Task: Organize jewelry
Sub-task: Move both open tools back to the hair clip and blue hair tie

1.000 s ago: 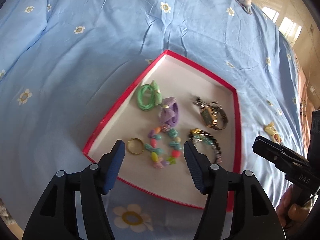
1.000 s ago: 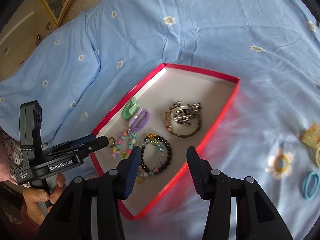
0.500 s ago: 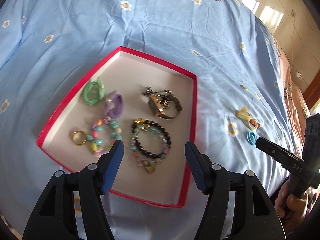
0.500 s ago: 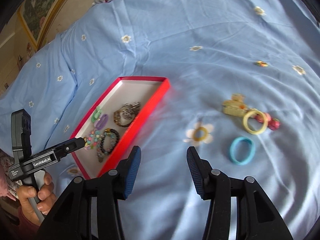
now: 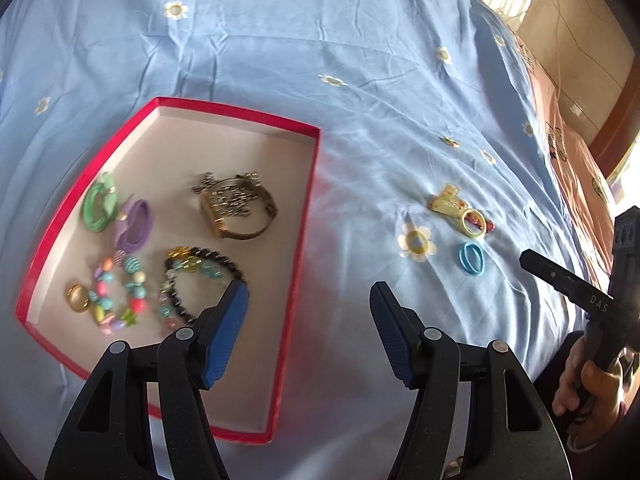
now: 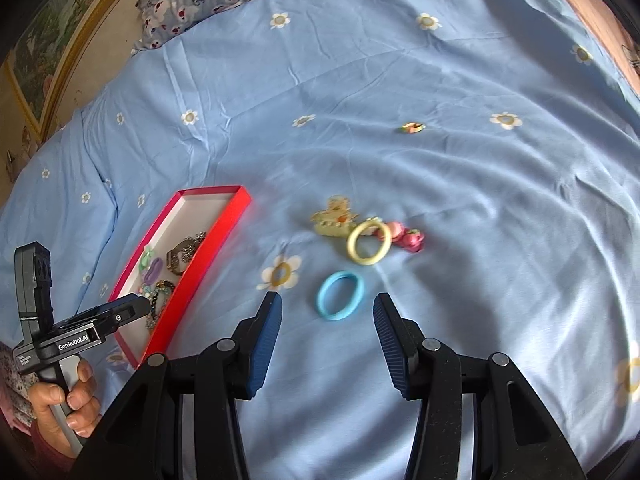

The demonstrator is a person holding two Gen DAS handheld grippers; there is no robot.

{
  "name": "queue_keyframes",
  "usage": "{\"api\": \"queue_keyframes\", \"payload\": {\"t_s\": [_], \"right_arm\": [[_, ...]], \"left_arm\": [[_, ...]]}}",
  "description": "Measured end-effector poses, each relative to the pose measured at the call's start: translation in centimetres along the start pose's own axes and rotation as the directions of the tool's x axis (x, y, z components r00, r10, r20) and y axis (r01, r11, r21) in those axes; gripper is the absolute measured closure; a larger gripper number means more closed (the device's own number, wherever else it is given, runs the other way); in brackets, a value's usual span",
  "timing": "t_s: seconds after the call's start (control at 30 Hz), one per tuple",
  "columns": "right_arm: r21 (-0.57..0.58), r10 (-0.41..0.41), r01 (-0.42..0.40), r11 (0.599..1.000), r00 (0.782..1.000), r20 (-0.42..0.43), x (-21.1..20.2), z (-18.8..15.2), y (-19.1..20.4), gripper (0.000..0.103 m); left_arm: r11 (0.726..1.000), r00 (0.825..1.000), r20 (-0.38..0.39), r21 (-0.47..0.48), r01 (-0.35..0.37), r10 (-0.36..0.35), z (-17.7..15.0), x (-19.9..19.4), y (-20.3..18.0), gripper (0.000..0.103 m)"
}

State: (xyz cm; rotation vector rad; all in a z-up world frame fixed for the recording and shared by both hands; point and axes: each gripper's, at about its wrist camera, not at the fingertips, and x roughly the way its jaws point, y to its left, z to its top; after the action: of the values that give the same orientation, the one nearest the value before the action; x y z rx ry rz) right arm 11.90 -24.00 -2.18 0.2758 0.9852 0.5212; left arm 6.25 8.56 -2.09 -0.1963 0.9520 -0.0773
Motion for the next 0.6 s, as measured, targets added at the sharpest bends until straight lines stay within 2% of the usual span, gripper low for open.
{"api": "queue_keyframes", "payload": {"t_s": [0.27,0.6], "right_arm": [[-0.020,-0.056,0.056,0.998,0.998,-0.020,0.6,0.9,-2.8,0.053],[-0.112,-0.108,0.099,0.989,0.991,-0.076,2.9,2.0,-3.5,0.053]], "left_arm": [[0.997,0.999,-0.020,0.066,0.032,-0.030,1.7,2.0,-3.2,0.040],[0.990,0.997,-0.059,0.128,0.065,-0.058,3.8,5.1,-6.6,0.040]]}}
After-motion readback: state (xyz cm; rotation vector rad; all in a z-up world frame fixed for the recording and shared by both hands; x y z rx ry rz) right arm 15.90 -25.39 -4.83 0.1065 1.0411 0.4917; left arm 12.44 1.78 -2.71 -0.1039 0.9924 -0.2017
